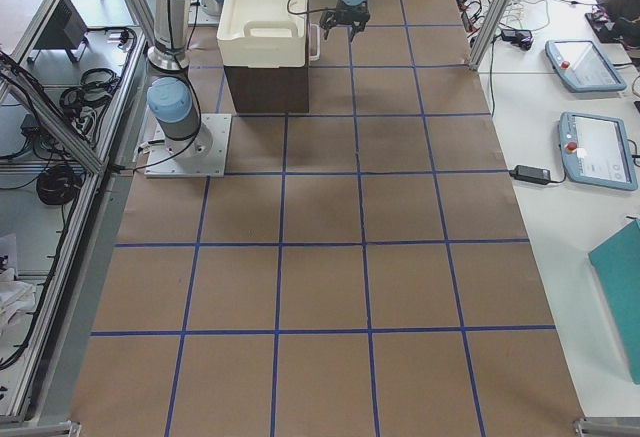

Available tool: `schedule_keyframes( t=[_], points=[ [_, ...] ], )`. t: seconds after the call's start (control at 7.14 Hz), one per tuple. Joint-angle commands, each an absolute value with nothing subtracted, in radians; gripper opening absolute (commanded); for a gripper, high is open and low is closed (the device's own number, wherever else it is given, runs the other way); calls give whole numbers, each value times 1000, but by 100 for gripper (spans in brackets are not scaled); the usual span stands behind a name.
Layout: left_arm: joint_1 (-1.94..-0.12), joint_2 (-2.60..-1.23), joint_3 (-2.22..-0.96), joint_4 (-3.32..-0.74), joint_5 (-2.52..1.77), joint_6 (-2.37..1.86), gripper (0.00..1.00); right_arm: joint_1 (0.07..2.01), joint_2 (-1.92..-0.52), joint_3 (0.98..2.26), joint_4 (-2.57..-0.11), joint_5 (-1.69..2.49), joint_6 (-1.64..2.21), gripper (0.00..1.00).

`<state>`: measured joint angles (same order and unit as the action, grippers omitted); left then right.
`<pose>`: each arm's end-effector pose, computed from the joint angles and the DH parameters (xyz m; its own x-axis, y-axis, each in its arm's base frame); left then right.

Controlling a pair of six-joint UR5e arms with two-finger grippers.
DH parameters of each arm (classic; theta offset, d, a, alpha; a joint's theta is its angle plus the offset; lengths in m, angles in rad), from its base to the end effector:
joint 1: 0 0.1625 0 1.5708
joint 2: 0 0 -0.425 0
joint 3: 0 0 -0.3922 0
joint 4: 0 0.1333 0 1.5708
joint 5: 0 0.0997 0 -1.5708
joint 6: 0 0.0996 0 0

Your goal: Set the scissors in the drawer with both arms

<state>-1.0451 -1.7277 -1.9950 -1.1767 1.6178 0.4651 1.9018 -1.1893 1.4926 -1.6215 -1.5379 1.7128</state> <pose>0.1265 -0.4743 0.2507 -0.9973 -0.0601 0.0421 -0.0512 0.9810 0.1869 0.3255 -0.5270 0.3185 -0.1774 0.9514 0.2519 0.9829 0.1843 -0.0038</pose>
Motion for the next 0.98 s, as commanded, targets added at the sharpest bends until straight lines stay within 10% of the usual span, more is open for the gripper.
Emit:
schedule_keyframes(
  t=[0.0,0.84],
  points=[
    [-990,-1804,-2002,-1041,1675,581,97,1902,-1183,1493,-1569,-1536,1715,100],
    [-979,-1878,-2095,-813,1664,689,96,1902,-1172,1494,-1539,-1513,1775,100]
  ],
)
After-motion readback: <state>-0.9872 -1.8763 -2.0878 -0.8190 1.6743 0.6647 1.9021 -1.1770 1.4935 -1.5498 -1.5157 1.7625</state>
